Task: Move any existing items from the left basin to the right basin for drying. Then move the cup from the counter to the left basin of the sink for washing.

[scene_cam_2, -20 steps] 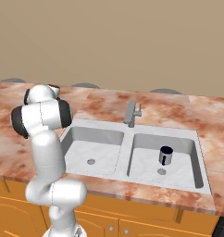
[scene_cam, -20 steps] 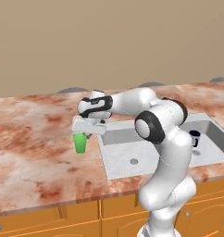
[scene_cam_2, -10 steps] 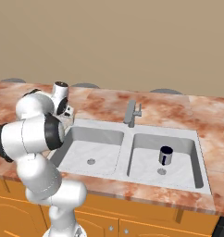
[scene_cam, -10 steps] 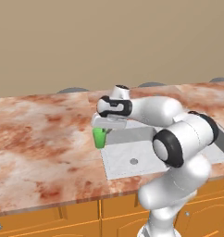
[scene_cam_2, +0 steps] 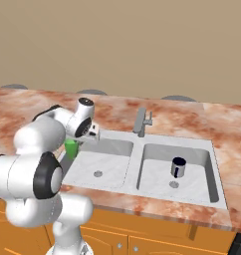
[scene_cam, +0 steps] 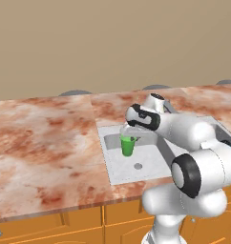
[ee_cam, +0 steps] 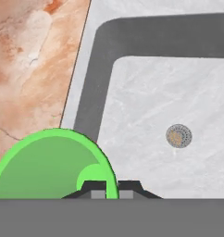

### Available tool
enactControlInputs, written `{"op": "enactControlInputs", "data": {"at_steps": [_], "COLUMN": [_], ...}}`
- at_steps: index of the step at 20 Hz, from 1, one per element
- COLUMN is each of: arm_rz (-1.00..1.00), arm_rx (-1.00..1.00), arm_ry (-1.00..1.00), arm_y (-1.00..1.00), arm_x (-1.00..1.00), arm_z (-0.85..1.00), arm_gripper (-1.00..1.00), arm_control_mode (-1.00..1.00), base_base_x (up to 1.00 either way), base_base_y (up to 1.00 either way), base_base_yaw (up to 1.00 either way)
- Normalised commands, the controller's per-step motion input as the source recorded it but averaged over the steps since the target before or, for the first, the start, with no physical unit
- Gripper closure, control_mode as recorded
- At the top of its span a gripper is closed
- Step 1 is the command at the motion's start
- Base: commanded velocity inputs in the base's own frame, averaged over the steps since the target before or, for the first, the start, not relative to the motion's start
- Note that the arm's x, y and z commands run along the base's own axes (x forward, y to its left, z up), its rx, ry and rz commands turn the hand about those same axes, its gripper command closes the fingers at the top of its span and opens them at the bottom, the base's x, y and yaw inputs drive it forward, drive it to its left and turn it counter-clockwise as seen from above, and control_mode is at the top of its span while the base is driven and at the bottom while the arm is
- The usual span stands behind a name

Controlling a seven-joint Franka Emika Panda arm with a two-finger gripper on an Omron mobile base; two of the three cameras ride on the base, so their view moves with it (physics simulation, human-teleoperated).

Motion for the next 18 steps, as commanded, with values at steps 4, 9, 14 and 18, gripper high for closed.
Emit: {"op": "enactControlInputs", "data": {"at_steps": [4, 9, 14, 18], "arm_rz": [0.0, 0.0, 0.0, 0.0], "arm_rx": [0.0, 0.0, 0.0, -0.03], "arm_ry": [-0.02, 0.0, 0.0, 0.0], "arm_y": [-0.84, -0.33, -0.12, 0.0], "arm_x": [-0.06, 0.31, 0.33, 0.33], "arm_z": [-0.01, -0.46, -0.65, -0.58], "arm_gripper": [1.0, 1.0, 1.0, 1.0], "arm_control_mode": [-1.0, -1.0, -1.0, -1.0], "base_base_x": [0.0, 0.0, 0.0, 0.0], "base_base_y": [0.0, 0.0, 0.0, 0.0], "base_base_yaw": [0.0, 0.0, 0.0, 0.0]}}
